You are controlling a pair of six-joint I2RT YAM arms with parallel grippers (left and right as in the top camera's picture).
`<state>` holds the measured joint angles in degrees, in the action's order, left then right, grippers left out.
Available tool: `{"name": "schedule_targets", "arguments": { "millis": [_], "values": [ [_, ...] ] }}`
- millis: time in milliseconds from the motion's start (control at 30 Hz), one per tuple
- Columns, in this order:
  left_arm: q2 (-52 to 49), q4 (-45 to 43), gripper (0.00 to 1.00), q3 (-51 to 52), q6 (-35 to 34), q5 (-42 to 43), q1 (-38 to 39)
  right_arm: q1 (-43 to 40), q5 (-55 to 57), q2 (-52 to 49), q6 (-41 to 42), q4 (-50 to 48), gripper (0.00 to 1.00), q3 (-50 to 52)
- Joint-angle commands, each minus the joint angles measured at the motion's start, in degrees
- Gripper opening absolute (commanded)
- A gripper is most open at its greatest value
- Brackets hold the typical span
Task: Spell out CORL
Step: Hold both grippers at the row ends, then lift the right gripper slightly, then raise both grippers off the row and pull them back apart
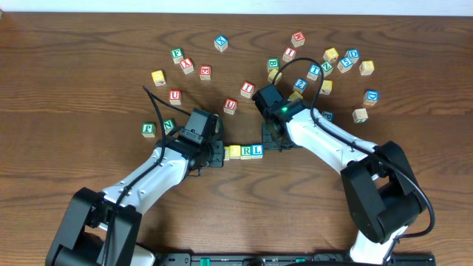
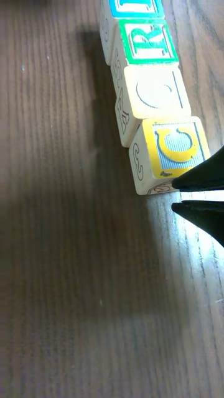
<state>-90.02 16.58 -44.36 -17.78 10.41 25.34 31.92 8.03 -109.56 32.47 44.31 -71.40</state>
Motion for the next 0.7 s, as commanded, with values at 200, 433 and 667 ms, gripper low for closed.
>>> {"name": "schedule_targets", "arguments": {
  "millis": [200,433,667],
  "values": [
    [-0.2,-1.1,0.08,0.3,0.5,0.5,0.2,-0.8,2.3,-0.3,0.2,0.0,0.01,0.3],
    [-0.2,-1.1,0.07,0.3,0.5,0.5,0.2,-1.2,2.6,-0.3,0.2,0.0,0.01,0.3],
    [-0.2,2.4,0.07,0.3,-1.9,-7.5,0.1,-2.3,3.3,-0.3,-0.3,-0.1,0.01,0.3]
  ]
}}
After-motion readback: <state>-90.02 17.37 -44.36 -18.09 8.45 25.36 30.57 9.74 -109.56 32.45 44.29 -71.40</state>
